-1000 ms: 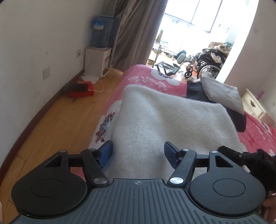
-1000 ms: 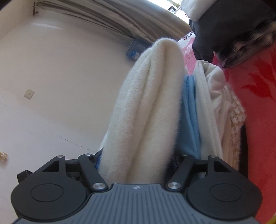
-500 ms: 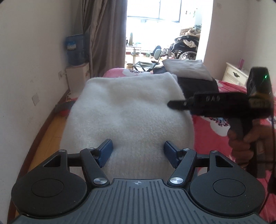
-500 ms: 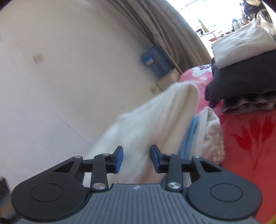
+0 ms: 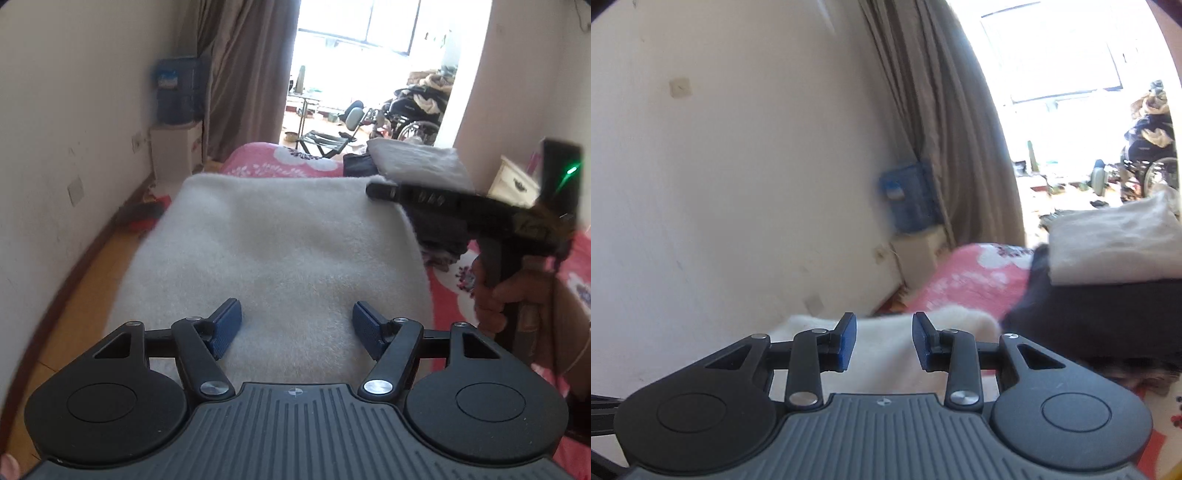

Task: Fold clothes
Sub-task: 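Lower the sweater onto the clothes stack and open both tools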

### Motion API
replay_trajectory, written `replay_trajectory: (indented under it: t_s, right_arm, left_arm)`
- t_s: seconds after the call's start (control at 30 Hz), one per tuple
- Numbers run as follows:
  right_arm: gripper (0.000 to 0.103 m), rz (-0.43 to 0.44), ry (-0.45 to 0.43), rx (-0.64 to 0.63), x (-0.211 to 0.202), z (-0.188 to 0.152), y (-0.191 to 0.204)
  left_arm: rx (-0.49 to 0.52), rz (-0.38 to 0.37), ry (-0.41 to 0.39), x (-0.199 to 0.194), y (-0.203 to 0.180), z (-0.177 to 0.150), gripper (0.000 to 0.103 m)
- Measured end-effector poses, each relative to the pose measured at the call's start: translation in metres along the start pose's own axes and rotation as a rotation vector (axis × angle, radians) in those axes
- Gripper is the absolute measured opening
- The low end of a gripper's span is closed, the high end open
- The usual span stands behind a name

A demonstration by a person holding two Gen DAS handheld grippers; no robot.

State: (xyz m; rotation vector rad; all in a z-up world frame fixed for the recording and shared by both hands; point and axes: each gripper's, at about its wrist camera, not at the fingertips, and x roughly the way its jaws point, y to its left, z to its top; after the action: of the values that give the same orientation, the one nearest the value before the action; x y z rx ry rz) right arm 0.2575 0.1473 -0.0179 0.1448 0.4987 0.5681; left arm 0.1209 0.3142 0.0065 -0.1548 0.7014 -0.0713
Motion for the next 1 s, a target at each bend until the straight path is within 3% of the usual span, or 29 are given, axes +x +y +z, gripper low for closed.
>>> replay_trajectory:
  t_s: [0.03, 0.13, 0.27, 0.37, 0.47, 0.53, 0.67, 0.73, 0.87, 0.97, 1.0]
  right_arm:
    - [0.038, -0.042, 0.047, -0.016, 0.012, -0.006, -0.006]
    - [0.037, 0.005, 0.02, 0.012, 0.01, -0.009, -0.019]
    - [0.037, 0.133, -0.023, -0.016, 0.009, 0.013, -0.005]
    - [0.036, 0.218, -0.011, -0.035, 0.022, 0.027, 0.007]
    - [0.033, 0.202, 0.089, -0.013, 0.051, 0.022, 0.007]
    - [0.03, 0.172, 0.13, 0.01, 0.062, 0.014, 0.001]
    - [0.031, 0.199, 0.057, 0.025, 0.018, 0.022, -0.006]
    - [0.033, 0.216, 0.026, 0.033, -0.004, 0.024, -0.009]
    - [0.036, 0.307, 0.071, 0.066, -0.055, 0.005, -0.006]
    - [0.044, 0.31, 0.196, 0.002, -0.055, -0.026, 0.019]
    - [0.046, 0.264, 0.2, -0.019, -0.055, -0.033, 0.027]
  left_arm:
    - [0.001, -0.004, -0.001, -0.002, -0.001, 0.001, 0.068]
    - [0.005, -0.016, 0.0, -0.008, -0.005, 0.006, 0.065]
    - [-0.031, -0.04, -0.055, -0.012, 0.003, 0.038, 0.064]
    - [-0.114, -0.024, -0.078, 0.015, 0.021, 0.069, 0.064]
    - [-0.19, 0.036, 0.019, 0.07, 0.041, 0.082, 0.063]
    - [-0.166, 0.08, 0.087, 0.093, 0.046, 0.077, 0.06]
    - [-0.193, 0.084, 0.004, 0.058, 0.043, 0.073, 0.059]
    - [-0.146, 0.075, -0.037, 0.026, 0.032, 0.066, 0.063]
    - [-0.072, 0.09, -0.034, -0.018, 0.008, 0.036, 0.064]
    - [-0.025, 0.104, 0.023, -0.021, -0.01, 0.004, 0.064]
    - [-0.011, 0.127, 0.003, -0.025, -0.016, -0.004, 0.064]
